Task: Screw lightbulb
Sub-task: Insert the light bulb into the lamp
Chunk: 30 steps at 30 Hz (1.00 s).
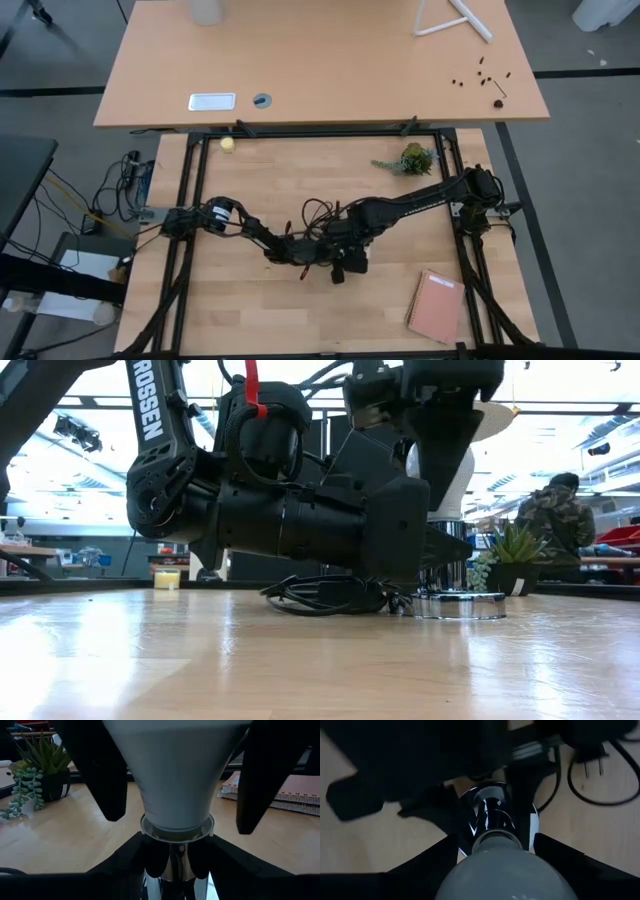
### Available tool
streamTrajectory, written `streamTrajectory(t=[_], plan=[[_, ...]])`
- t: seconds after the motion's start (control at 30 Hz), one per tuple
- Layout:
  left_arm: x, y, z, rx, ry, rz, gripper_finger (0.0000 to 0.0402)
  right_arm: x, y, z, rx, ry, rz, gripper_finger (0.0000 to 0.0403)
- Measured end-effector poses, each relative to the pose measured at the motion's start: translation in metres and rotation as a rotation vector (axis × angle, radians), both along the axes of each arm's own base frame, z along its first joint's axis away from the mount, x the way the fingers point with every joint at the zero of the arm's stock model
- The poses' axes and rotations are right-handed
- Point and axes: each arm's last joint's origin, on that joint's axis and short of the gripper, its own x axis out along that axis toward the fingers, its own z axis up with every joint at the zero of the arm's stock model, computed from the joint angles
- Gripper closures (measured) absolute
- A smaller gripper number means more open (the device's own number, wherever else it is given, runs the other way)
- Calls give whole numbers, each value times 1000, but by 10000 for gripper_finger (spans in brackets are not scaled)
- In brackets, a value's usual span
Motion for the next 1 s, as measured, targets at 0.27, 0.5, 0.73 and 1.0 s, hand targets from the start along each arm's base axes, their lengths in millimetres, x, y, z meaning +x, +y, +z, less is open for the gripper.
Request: streamTrajectory(t=[0.27, 0.5, 0.73, 1.0], plan=[[0, 0, 0, -5, -1, 4, 219, 1, 0, 0, 19, -6, -249, 140], [0, 0, 0, -7, -2, 6, 219, 1, -1, -1, 36, -7, -478, 140], [0, 0, 0, -9, -3, 8, 219, 1, -3, -1, 49, -7, -701, 140], [0, 0, 0, -10, -3, 8, 219, 0, -4, -1, 58, -4, -825, 140]])
